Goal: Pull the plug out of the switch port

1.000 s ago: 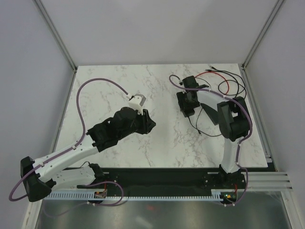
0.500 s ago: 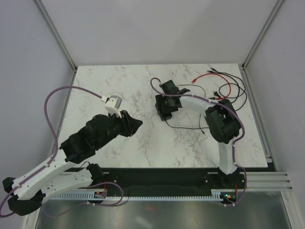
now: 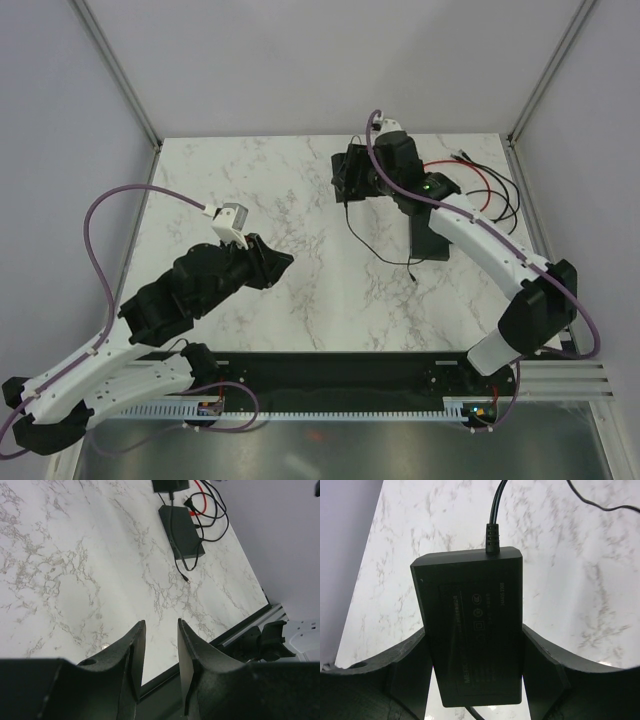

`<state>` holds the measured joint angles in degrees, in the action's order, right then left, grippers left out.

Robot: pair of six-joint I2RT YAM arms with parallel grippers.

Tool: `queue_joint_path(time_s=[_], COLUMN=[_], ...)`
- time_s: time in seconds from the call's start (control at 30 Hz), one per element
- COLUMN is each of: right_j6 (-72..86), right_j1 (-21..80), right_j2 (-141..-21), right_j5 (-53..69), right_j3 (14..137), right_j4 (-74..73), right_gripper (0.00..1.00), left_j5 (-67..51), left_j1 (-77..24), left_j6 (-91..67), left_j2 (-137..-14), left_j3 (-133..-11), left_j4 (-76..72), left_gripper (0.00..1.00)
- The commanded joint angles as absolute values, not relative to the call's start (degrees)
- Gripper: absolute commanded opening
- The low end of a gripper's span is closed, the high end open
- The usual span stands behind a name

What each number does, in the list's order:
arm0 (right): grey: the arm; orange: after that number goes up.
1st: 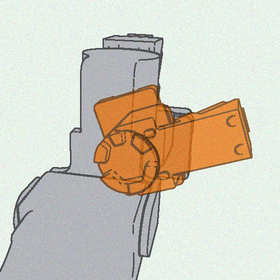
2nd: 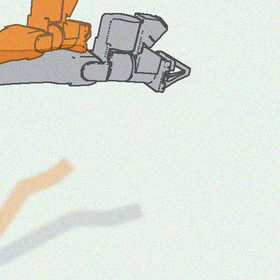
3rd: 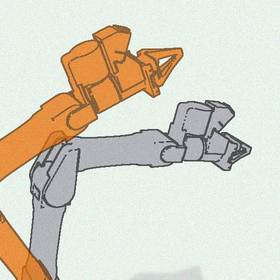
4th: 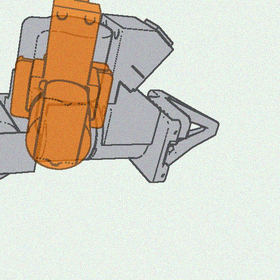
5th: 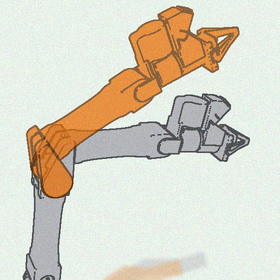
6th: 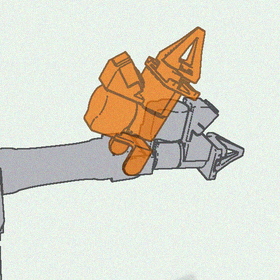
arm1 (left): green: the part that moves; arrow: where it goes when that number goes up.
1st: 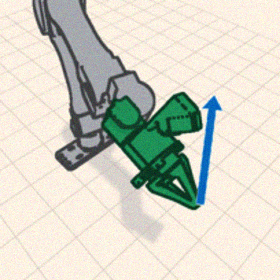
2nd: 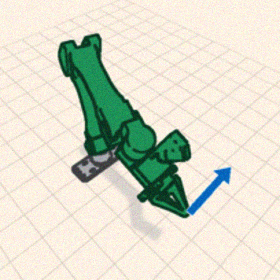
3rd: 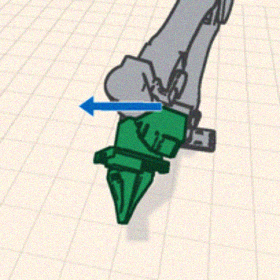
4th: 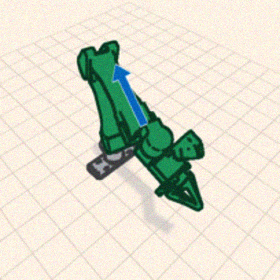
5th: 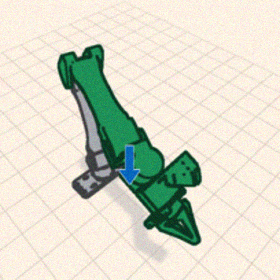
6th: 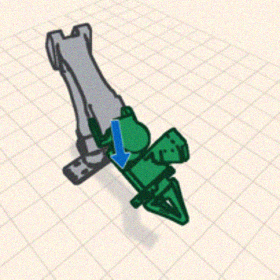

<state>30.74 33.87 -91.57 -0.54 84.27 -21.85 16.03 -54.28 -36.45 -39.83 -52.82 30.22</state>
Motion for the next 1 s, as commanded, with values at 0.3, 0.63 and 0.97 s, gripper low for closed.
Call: queue_joint_path(time_s=[0.3, 0.63, 0.97], right_j6=[17.8, 16.9, 29.1], right_j1=[24.9, 19.2, 19.2], right_j2=[-82.3, -91.9, -93.7], right_j5=[-8.0, -0.1, 14.8], right_j3=[93.1, 119.3, 121.7], right_j4=[-24.9, -24.6, -10.4], right_gripper=[0.00, 0.00, 0.00], left_j5=[17.5, 16.6, 18.5], left_j1=[-54.2, -54.2, -54.2], left_j6=[-37.9, -38.3, -37.0], left_j2=[-40.5, -40.3, -39.3], left_j3=[-53.4, -52.7, -53.5], left_j4=[30.1, 30.0, 30.1], left_gripper=[0.39, 0.39, 0.39])
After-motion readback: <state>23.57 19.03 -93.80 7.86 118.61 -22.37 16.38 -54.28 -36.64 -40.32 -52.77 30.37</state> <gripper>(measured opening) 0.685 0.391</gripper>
